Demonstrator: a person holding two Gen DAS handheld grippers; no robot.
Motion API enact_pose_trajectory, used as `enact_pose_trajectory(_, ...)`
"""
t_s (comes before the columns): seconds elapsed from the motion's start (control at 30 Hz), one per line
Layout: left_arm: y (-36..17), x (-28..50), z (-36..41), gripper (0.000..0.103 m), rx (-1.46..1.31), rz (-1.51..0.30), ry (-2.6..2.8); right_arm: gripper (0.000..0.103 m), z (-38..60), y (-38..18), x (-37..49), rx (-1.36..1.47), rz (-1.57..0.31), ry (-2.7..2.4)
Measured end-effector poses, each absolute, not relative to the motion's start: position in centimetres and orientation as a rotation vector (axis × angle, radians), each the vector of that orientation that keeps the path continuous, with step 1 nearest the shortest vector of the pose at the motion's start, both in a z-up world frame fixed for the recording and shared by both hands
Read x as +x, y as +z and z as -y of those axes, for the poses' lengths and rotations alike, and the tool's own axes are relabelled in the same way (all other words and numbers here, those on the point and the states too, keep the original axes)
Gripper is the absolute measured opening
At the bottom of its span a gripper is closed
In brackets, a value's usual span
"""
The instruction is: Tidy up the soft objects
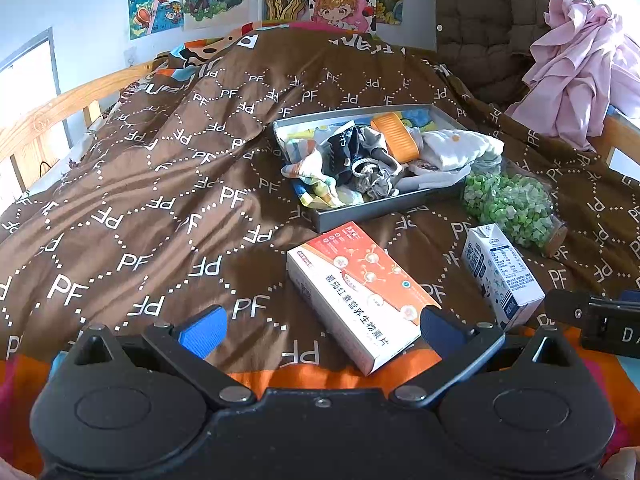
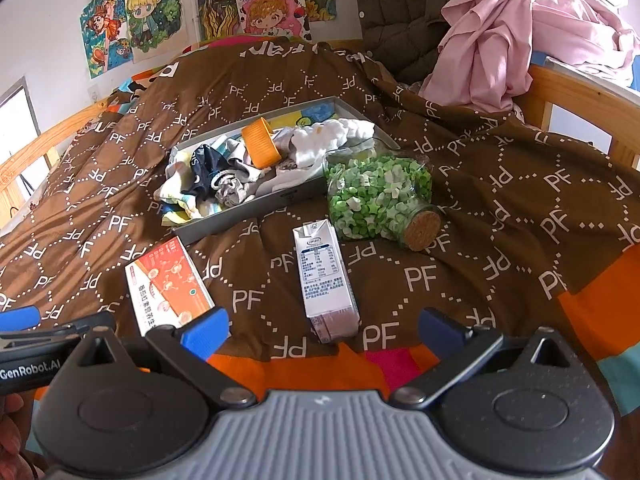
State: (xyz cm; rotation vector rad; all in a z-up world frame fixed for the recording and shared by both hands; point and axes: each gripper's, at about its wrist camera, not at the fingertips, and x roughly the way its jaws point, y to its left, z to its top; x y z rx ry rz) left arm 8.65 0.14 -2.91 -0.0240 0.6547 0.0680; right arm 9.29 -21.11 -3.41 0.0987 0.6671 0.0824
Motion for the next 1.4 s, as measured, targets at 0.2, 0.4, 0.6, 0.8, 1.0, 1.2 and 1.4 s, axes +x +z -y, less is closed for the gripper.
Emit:
enact_pose_trajectory(0.2, -2.95, 8.67, -0.15, 0.102, -0.024, -0.656, 0.068, 0.103, 21.15, -3.37, 9.33, 0.100, -0.669, 0.082)
enact_pose_trajectory(0.4, -3.03, 8.66, -0.17, 0.102, -0.024, -0.657, 0.068, 0.103, 20.96, -3.62, 9.21, 0.099, -0.673, 0.085)
enact_pose_trajectory(0.6, -3.07, 8.64, -0.17, 0.102, -0.024, -0.658, 0.069, 0.103, 21.04, -3.53, 9.31, 0.099, -0.673, 0.085)
enact_pose_trajectory(0.8, -3.16, 8.66, -0.21, 0.102, -0.025, -0.659, 0.069, 0.103, 21.00, -3.63, 9.29, 0.102, -0.678, 0.088)
enact_pose_trajectory(1.0, -3.13, 8.68, -0.21, 0.102, -0.025, -0.660, 0.069, 0.103, 21.03, -3.63, 9.32, 0.102, -0.679, 0.089)
enact_pose_trajectory(1.2, -3.03, 8.78, -0.20, 0.102, -0.025, -0.662, 0.069, 0.103, 21.01, -3.69, 9.26, 0.103, -0.681, 0.089)
enact_pose_trajectory(1.4, -3.36, 8.61, -0.32, 0.102, -0.029, -0.670, 0.067, 0.103, 21.09, -3.63, 9.38, 0.103, -0.681, 0.089)
